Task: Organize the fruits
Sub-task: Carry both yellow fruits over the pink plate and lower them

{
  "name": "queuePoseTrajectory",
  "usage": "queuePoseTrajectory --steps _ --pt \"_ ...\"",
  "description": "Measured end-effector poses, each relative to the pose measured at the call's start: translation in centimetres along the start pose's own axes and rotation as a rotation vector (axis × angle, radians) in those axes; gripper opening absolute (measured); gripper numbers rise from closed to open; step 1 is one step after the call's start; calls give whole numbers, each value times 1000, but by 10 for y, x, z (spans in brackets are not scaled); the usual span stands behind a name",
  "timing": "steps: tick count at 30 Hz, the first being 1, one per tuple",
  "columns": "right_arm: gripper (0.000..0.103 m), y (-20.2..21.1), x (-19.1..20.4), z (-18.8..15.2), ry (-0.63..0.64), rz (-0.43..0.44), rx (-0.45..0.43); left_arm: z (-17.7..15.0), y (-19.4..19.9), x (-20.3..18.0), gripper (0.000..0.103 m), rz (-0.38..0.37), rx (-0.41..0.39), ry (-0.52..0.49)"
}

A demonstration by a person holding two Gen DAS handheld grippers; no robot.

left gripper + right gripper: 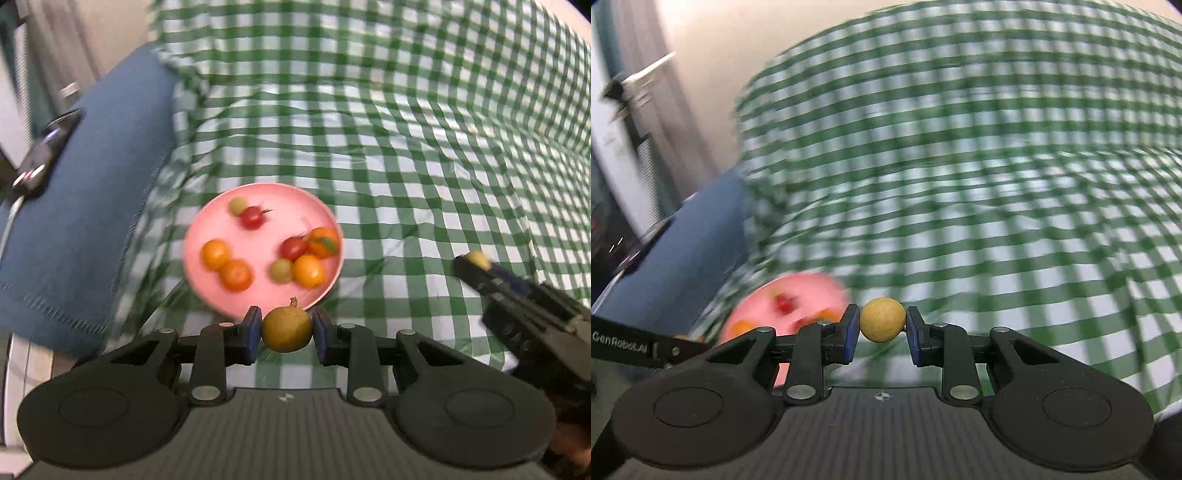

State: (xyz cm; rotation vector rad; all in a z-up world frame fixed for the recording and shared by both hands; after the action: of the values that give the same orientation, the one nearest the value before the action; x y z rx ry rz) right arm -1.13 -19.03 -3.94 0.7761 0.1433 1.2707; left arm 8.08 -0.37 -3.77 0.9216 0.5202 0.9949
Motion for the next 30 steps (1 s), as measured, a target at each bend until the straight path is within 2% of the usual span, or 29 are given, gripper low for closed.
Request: queuePoseTrajectory --steps 3,6,10,20,30 --pt "28 13 30 -5 7 60 30 -14 19 19 33 15 -20 45" --pt "28 25 56 -10 61 67 38 -27 35 39 33 -11 -46 113" --pt "28 50 79 -11 120 54 -21 -40 54 50 33 -17 -97 138" --pt "28 76 97 -25 179 36 -48 -56 72 61 33 -41 -133 166" --pt "28 55 94 -24 182 32 -18 -49 58 68 33 -36 -119 176"
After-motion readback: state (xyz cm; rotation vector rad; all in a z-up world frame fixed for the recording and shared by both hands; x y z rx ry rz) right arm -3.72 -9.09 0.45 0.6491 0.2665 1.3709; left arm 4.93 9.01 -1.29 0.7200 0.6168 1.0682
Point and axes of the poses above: each gripper's, at about its wrist camera, not at the fingertips, and y roughly against the way its jaws point, x to its left, z to its top, the point moved 2 cm from there along -y, roughly the way its jaws point
